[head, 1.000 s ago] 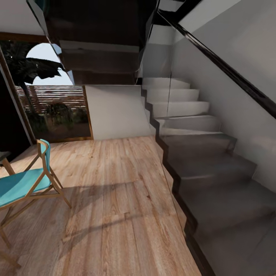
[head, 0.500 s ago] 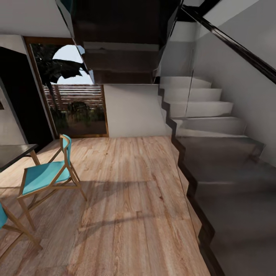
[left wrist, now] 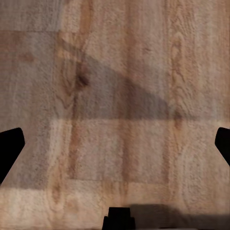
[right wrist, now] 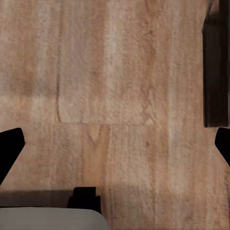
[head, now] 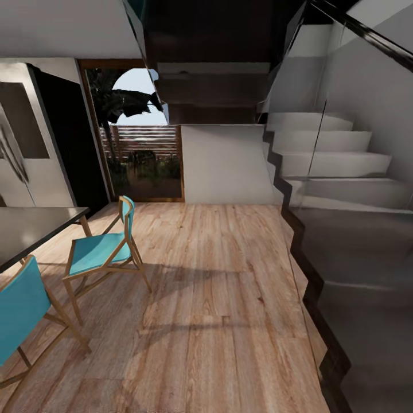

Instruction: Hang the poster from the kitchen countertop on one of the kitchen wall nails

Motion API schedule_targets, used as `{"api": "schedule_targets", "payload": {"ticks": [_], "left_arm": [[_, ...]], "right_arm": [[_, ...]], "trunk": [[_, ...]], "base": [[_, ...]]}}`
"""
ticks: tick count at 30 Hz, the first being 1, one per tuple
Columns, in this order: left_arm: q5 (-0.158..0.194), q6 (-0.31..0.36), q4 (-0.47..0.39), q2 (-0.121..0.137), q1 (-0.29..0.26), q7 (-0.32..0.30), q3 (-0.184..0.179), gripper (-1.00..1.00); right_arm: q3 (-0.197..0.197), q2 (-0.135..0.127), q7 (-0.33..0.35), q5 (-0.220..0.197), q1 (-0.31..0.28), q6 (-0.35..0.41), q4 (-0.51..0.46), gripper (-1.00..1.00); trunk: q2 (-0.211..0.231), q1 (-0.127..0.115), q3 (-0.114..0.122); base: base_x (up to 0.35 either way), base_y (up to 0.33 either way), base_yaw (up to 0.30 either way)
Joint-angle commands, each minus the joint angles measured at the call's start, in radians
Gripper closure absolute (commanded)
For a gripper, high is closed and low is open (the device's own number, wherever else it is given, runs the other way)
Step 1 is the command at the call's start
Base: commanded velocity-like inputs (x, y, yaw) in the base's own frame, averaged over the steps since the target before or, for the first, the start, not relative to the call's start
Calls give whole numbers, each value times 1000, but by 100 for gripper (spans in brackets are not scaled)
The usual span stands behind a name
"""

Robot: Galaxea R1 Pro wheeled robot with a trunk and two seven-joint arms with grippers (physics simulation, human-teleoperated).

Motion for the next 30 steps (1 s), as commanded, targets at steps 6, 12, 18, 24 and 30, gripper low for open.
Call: {"api": "schedule_targets", "payload": {"ticks": [6, 12, 18, 24, 30], "left_arm": [[0, -2, -1, 0, 1, 0, 1, -100], [0, -2, -1, 0, 0, 0, 1, -100], [0, -2, -1, 0, 0, 0, 1, -100], [0, -2, -1, 0, 1, 0, 1, -100], [0, -2, -1, 0, 0, 0, 1, -100]], "right_arm": [[1, 1, -2, 1, 0, -3, 0, -100], [1, 0, -2, 1, 0, -2, 0, -100], [1, 0, 0, 1, 0, -1, 0, -100], [1, 0, 0, 1, 0, -1, 0, -100], [1, 0, -1, 1, 0, -3, 0, -100]], "trunk": [[0, 0, -3], [0, 0, -6], [0, 0, -8], [0, 0, -10], [0, 0, -13]], "base": [[0, 0, 271], [0, 7, 271], [-62, 146, 229], [-151, 244, 119], [-172, 257, 216]]}}
